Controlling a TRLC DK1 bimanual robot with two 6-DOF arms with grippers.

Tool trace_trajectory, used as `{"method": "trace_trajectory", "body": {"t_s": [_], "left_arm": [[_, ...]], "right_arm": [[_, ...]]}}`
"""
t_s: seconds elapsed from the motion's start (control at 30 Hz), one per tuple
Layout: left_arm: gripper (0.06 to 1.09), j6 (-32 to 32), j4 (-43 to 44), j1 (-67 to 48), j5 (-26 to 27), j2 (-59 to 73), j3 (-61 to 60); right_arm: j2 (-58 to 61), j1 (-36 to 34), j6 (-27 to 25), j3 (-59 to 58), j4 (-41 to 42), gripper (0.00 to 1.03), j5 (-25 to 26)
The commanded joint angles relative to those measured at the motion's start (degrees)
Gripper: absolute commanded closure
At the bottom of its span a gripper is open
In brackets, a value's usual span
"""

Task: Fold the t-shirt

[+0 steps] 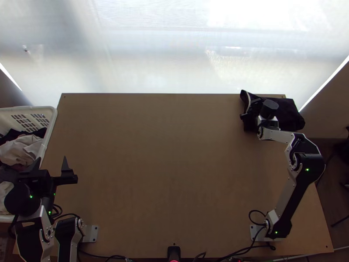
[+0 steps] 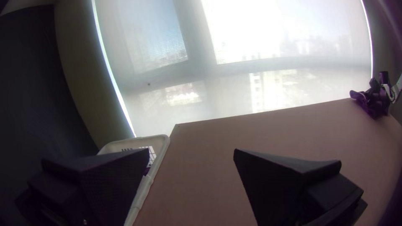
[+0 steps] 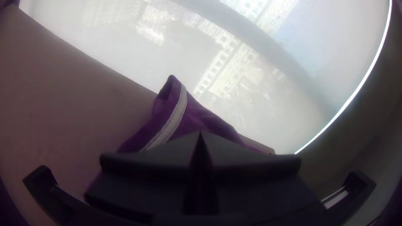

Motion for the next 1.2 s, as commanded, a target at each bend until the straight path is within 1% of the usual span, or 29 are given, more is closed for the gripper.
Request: {"method": "trace_trajectory", "body": {"t_s": [0.0,0.27,0.47,0.5,0.57,0.6,0.67,0.7,0.73,0.87,0.9,0.97,1.07,1.17], "left_arm": [[0.11,0.9,-0.2,0.7,-0.1,0.2,0.4],[0.11,3.0,-0.1,1.0,0.0,1.1,1.4],[0.11,3.4,0.3,1.1,-0.1,1.6,1.5],[0.11,3.4,0.4,1.1,0.0,1.6,1.4],[0.11,3.5,0.3,1.1,-0.1,1.5,1.3],[0.11,3.6,0.3,1.1,-0.1,1.4,1.1],[0.11,3.6,0.2,1.2,-0.1,1.3,1.0],[0.11,3.6,0.1,1.2,-0.1,1.2,1.1],[0.11,3.6,0.0,1.2,0.0,1.1,1.3],[0.11,3.6,0.1,1.1,0.1,0.6,1.1],[0.11,3.6,0.3,1.1,0.0,0.3,0.7],[0.11,3.5,1.0,0.8,0.1,-0.2,-0.7],[0.11,3.5,1.9,0.2,0.1,-2.3,-3.5],[0.11,3.6,1.6,0.1,0.1,-5.5,-5.8]], "right_arm": [[-0.5,0.4,-1.5,-4.4,-2.2,1.0,-0.3],[-6.4,0.1,-1.3,-13.0,-3.2,1.0,-0.3],[-8.8,0.4,-1.4,-14.6,-2.7,1.0,-0.2],[-9.6,0.4,-1.5,-14.9,-2.6,0.97,-0.2],[-11.7,0.4,-1.3,-15.6,-1.9,0.77,-0.2],[-13.2,0.5,-1.1,-16.0,-1.8,0.64,-0.2],[-17.3,1.1,-0.8,-17.7,-1.3,0.28,-0.2],[-20.1,1.4,-0.3,-18.8,-1.3,0.15,-0.1],[-22.9,1.6,0.3,-20.0,-0.8,0.05,0.0],[-34.8,1.6,2.5,-24.2,3.8,0.04,2.7],[-36.8,1.4,2.7,-24.8,5.1,0.04,4.4],[-39.8,1.1,2.9,-27.1,8.5,0.04,6.9],[-43.3,0.4,3.8,-32.1,13.0,0.04,8.2],[-44.8,1.0,3.6,-38.4,20.4,0.04,13.4]]}}
